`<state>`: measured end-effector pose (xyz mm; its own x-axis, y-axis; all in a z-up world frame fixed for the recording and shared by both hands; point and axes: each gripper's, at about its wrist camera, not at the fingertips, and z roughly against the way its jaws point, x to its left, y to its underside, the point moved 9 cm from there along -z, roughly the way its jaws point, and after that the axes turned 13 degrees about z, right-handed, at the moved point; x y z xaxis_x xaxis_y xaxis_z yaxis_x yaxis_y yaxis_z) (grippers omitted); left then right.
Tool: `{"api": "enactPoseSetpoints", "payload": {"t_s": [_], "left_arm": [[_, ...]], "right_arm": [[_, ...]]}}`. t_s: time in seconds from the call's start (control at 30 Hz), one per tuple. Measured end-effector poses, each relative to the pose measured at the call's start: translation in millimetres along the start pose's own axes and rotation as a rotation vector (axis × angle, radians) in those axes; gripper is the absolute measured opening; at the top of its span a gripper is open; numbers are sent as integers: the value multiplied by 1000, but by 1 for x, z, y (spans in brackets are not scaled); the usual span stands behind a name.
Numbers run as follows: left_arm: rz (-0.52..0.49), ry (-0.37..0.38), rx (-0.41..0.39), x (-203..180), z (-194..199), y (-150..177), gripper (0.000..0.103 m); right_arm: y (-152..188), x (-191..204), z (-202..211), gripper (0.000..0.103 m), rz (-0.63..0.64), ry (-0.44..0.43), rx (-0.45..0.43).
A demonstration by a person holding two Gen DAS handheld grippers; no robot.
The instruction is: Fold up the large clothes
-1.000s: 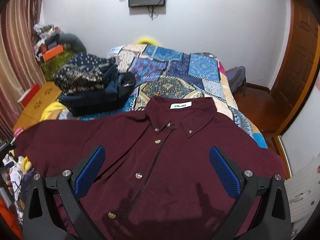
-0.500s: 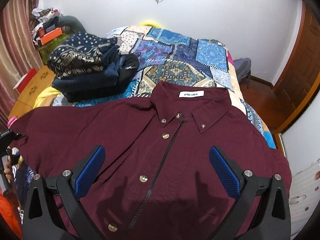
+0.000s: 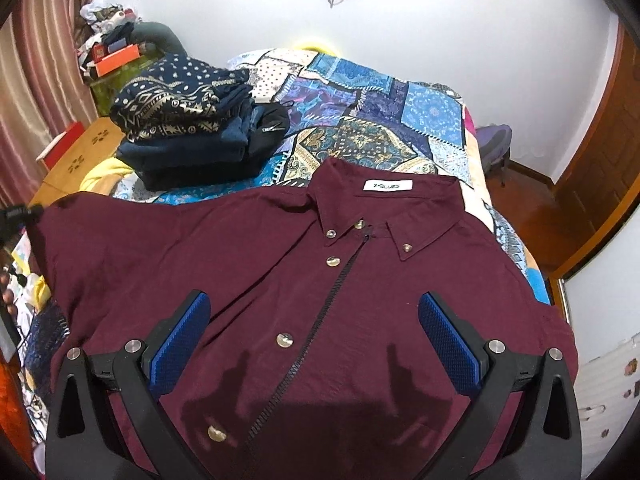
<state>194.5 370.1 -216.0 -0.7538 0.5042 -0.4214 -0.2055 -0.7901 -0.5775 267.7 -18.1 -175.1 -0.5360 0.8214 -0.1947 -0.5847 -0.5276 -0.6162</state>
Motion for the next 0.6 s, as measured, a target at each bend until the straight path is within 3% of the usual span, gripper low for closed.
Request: {"api": "enactPoseSetpoints", "payload": {"t_s": [0.17,0.3,0.43,0.6], "left_arm": [[-116,98,-13,-68,25,18,7],[-197,181,45,-109,34,50,7],[-309,235,139,-146,34,98,7],[-403,249,331,-164,15,165,7]], "right_arm": [[7,-10,10,103,-9,17,-20],[11,-22,17,103,-29,32,-41],[16,-27,22,103,-66,21,-57],[21,-31,26,103,-87,17,-68]]}}
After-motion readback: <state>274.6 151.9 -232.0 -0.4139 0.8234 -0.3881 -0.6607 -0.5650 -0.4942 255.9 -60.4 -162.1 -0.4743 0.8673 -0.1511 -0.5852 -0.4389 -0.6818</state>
